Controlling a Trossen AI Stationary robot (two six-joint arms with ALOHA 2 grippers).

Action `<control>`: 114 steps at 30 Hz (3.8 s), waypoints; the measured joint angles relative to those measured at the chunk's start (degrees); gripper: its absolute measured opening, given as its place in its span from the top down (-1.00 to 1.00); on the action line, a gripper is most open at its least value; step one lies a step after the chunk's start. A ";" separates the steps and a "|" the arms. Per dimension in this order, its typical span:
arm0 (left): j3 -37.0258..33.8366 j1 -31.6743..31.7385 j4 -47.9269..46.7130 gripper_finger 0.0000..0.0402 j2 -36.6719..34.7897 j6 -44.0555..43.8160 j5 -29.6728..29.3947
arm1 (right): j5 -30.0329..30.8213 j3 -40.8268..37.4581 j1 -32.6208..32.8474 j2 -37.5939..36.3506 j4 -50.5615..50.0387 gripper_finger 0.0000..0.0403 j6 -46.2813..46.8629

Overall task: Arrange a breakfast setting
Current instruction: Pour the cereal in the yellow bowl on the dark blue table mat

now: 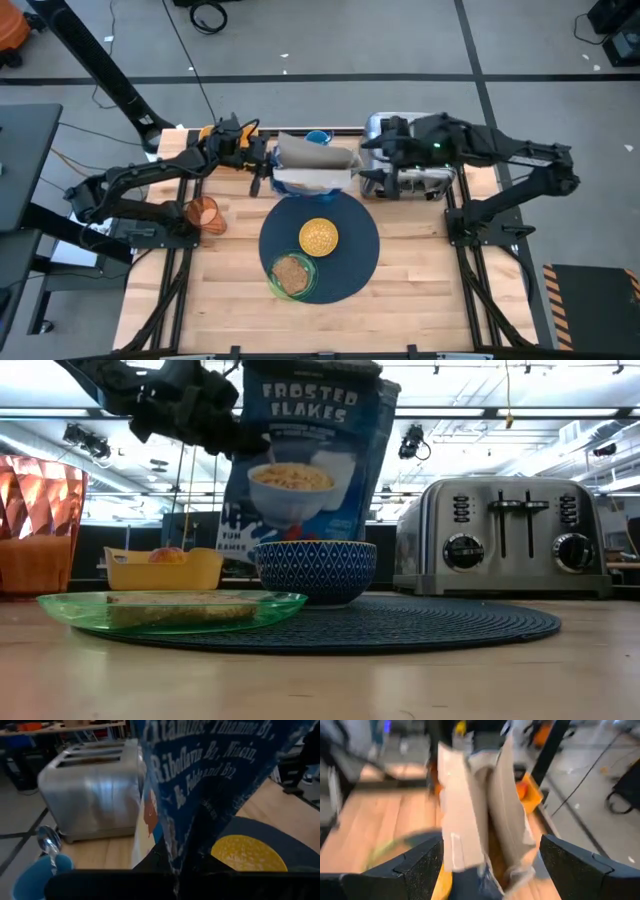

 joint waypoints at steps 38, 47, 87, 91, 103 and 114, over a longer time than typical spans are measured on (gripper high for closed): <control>-0.23 1.63 0.72 0.24 3.63 3.11 1.60 | -0.81 17.77 -1.35 18.09 -30.66 -0.54 -31.57; -0.23 1.61 -0.56 0.01 -2.21 -2.02 1.18 | 1.77 22.24 -3.24 17.87 -30.24 -0.60 -32.53; -0.28 -2.63 -1.63 -0.02 -7.78 -3.35 -9.31 | -12.42 22.69 -11.82 31.69 -11.66 0.71 -2.22; -0.28 -2.46 -1.46 -0.02 -7.82 -5.54 -9.46 | -14.14 22.69 -11.86 31.69 -12.01 0.95 -1.39; 2.94 -1.04 -5.05 -0.37 -9.14 -6.89 -11.54 | -9.32 22.65 -10.23 28.15 -13.85 0.98 10.27; 9.75 2.97 -14.70 -0.49 -9.11 -4.08 -16.67 | 0.68 22.62 -7.40 26.00 -22.92 0.99 31.53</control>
